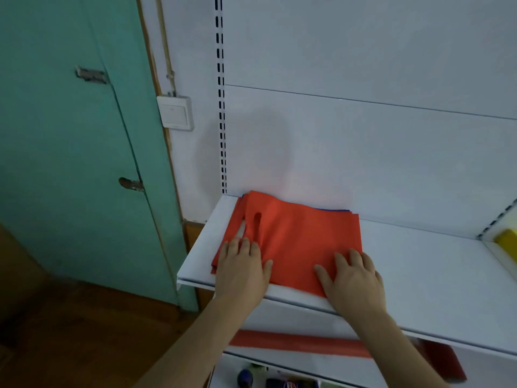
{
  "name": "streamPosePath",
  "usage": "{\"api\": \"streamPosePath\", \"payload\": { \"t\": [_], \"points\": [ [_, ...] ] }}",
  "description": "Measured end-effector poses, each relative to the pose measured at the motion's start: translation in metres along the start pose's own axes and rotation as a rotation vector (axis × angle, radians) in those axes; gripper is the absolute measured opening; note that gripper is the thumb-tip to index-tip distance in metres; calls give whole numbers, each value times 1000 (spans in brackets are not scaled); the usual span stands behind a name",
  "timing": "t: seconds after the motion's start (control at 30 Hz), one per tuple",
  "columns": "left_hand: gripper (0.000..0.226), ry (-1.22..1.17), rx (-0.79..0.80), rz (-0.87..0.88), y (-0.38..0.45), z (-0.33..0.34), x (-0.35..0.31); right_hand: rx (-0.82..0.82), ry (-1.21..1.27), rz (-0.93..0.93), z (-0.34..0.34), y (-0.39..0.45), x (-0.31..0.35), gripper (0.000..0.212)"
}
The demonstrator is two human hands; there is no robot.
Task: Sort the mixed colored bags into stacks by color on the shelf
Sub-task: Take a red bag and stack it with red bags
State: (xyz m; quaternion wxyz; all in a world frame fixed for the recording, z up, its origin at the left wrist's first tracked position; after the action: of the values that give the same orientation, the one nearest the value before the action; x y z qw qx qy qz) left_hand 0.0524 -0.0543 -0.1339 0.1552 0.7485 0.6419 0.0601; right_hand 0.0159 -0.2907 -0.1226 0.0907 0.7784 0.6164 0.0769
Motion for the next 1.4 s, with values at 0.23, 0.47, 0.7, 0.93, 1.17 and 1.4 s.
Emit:
{"api": "streamPosePath", "payload": {
  "t": [0.23, 0.47, 0.7, 0.93, 1.17, 1.4],
  "points": [
    [61, -35, 15, -69, -6, -1, 3, -59, 59, 18, 3, 1, -5, 66],
    [63, -46, 40, -79, -6, -4, -8, 0, -17, 111, 6, 0, -14, 77],
    [78, -291, 16, 59, -9, -6, -38, 40, 74, 239, -1, 9, -32, 86],
    [50, -605, -50, -37, 2, -37, -30, -46, 454, 397, 3, 29, -63, 61],
    [52, -729, -81, -288, 25, -41, 18, -119, 446, 396, 3, 29, -79, 24],
    [38, -642, 101, -408, 56, -27, 39, -222, 466, 361, -5, 22, -87, 30]
  ]
}}
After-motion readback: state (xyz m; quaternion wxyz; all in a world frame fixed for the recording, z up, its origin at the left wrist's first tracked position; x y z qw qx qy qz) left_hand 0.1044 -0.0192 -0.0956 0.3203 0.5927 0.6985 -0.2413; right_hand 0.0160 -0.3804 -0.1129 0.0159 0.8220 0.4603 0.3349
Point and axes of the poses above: each hand's wrist, its own y-axis towards the middle knuckle, its own z-axis out of the palm, x = y × z, the point moved 8 cm from there along y, towards the middle knuckle, and after that the axes turned 7 degrees about -x, right-handed, at the moved point
